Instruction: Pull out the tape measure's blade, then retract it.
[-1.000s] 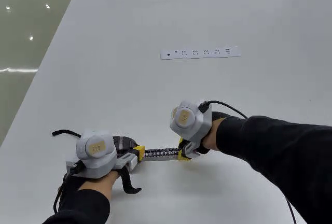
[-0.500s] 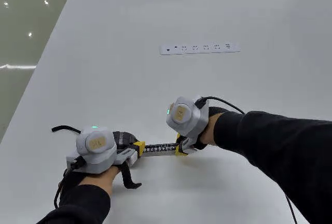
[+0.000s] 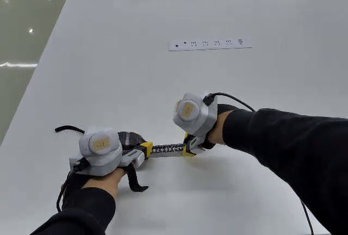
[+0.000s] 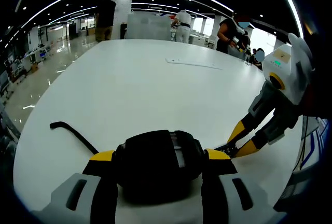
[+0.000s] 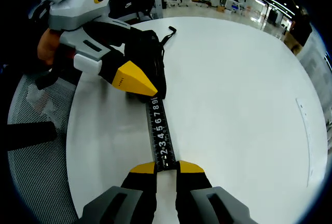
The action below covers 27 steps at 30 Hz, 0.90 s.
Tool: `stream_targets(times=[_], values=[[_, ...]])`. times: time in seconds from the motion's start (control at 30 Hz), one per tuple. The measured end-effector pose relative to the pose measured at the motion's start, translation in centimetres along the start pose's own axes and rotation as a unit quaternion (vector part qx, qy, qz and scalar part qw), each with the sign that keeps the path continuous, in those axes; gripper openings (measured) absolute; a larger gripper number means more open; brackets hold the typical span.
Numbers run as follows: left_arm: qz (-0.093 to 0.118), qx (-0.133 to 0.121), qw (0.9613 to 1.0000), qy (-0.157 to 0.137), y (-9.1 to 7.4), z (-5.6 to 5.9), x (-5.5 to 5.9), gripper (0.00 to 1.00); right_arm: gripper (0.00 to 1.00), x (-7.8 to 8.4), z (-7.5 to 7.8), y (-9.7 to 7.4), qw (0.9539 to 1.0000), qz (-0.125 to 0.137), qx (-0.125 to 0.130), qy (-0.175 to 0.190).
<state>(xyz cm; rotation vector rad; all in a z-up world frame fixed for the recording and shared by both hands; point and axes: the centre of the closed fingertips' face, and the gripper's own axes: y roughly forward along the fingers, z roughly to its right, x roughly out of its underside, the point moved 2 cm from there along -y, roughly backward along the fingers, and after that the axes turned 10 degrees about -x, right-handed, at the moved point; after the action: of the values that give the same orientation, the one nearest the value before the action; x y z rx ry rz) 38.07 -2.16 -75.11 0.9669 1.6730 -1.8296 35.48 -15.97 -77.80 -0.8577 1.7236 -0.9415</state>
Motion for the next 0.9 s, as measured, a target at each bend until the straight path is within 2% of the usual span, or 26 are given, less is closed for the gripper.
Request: stream_targets(times=[0.17,0.33,0.9], values=[[0.002,0.001,1.0000,-0.002,0.1,-0.1,-0.1,0.59,0.09,-0.2,0.0,0.1,1.0000,-0.002,0.001,-0.005],[0.005,0.005,0.9999,-0.010,0.0,-0.1,-0.1,0.59,0.09,-0.5,0.0,0.3,0.9998,0.019,-0.004,-0.001],[0.002,0.006,0.9998,-0.018,0.1,-0.2,0.0,0.60,0.09,-1.6,-0.1,0.8,0.9994,0.032,-0.005,-0.008]])
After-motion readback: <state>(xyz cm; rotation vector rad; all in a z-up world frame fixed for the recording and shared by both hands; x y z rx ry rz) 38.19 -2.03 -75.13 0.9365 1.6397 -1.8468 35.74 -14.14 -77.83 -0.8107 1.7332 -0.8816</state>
